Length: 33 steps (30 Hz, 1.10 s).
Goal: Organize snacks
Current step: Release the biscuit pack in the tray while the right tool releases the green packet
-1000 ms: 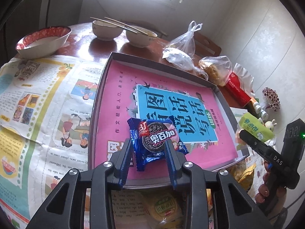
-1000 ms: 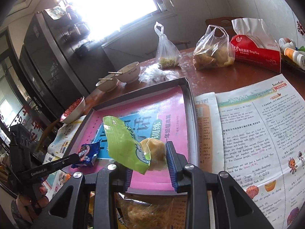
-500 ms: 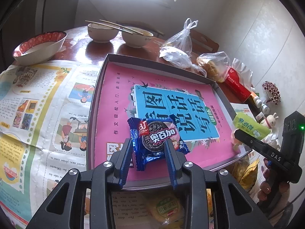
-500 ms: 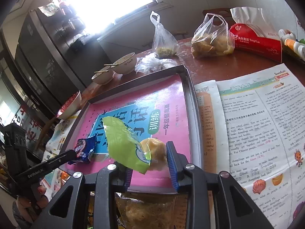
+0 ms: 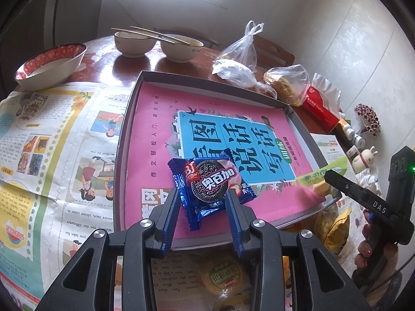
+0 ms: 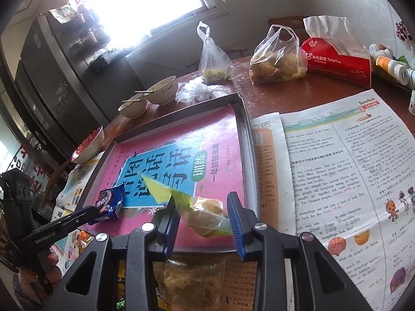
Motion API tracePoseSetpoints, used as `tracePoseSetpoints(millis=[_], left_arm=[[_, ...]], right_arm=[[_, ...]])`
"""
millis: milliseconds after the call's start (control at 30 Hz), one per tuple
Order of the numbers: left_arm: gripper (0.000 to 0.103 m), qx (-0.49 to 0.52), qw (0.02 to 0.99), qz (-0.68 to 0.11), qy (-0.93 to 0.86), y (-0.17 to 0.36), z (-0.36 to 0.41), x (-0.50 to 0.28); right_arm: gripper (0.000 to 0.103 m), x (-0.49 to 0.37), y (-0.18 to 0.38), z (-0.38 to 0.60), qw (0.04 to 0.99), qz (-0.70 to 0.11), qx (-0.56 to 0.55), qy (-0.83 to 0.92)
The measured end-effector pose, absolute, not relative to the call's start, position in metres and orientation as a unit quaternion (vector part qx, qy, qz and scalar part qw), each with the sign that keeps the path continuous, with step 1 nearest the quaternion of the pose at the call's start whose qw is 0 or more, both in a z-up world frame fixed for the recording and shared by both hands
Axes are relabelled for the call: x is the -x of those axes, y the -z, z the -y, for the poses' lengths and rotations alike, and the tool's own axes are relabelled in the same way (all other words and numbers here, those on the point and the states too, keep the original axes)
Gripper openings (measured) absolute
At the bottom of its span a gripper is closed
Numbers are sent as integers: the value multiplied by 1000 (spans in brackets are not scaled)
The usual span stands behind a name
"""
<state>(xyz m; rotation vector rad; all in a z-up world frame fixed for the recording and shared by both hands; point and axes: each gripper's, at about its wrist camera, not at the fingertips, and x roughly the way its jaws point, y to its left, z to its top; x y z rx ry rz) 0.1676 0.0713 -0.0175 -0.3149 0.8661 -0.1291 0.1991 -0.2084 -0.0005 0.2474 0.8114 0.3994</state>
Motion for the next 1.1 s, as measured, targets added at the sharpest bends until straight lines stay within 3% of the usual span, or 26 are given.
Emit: tracePoseSetpoints(millis=[300, 600, 733, 1100], left_arm=[[37, 149, 893, -419, 63, 14, -68, -162], [39, 145, 896, -414, 62, 9, -66, -156], [47, 142, 900, -408, 56, 4, -67, -152], [54, 132, 911, -388, 51, -11, -67, -142]], right_arm=[[38, -194, -6, 211, 896, -383, -117, -193], [49, -186, -17, 213, 904, -364, -112, -193], [52, -182, -21, 213, 911, -354, -100, -188], [62, -170, -35, 214, 921, -327, -92, -190]])
